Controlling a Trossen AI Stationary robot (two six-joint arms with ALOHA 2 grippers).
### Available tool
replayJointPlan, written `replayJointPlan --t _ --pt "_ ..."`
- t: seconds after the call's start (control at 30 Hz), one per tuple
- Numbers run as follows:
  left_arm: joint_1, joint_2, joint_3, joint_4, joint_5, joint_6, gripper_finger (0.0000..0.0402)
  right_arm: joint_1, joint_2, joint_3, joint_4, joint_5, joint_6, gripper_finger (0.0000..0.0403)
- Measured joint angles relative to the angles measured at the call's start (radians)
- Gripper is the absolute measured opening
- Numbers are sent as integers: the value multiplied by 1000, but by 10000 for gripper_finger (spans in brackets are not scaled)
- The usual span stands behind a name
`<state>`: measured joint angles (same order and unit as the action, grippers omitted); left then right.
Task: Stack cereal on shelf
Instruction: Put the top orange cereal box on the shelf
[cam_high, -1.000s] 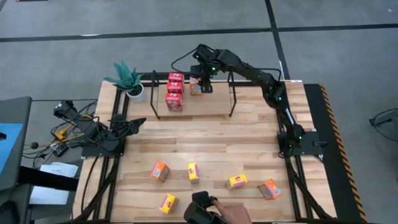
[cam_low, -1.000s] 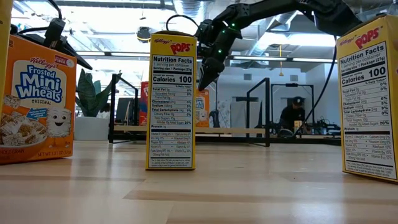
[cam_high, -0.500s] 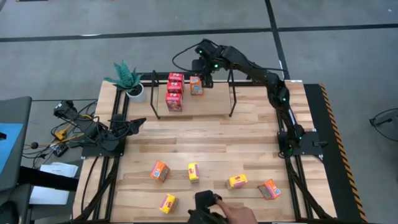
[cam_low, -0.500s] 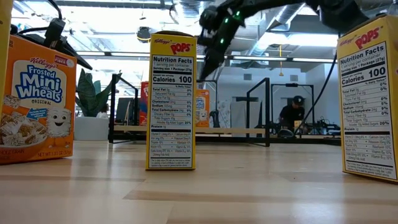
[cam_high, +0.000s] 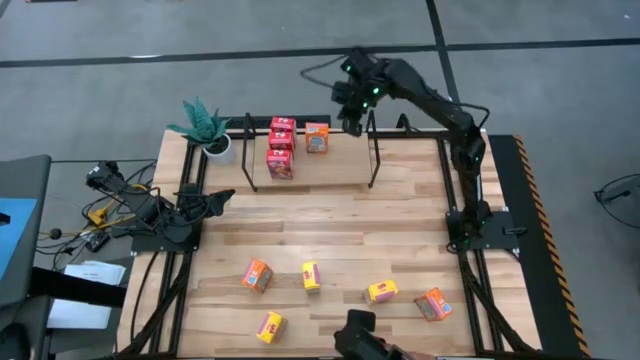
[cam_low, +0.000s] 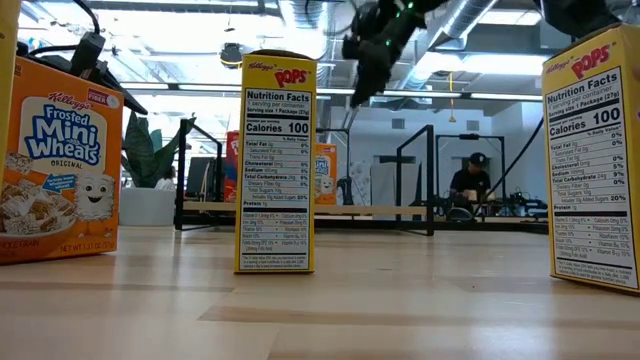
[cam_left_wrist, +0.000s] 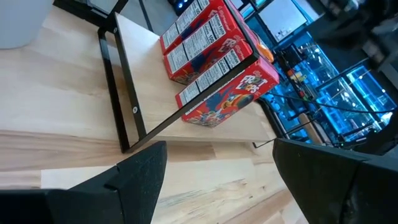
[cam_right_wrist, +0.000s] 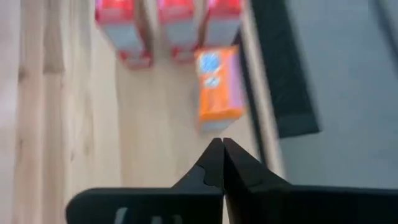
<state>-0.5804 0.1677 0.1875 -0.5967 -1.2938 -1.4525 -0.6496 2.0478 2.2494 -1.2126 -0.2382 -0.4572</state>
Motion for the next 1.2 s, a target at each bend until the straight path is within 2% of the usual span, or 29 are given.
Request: replayJointPlan --t 0.17,0.43,0.63,0.93,1.2 --pt "0 0 0 0 -2 0 286 20 1 -143 54 -3 16 33" --pt "0 0 0 0 -2 -8 286 29 2 -303 219 0 16 9" --pt "0 0 0 1 -2 -9 286 27 1 -341 338 2 32 29" --pt "0 0 0 3 -1 -26 286 30 1 -343 456 1 32 10" --pt "0 0 0 4 -1 -27 286 38 22 -337 522 19 62 32"
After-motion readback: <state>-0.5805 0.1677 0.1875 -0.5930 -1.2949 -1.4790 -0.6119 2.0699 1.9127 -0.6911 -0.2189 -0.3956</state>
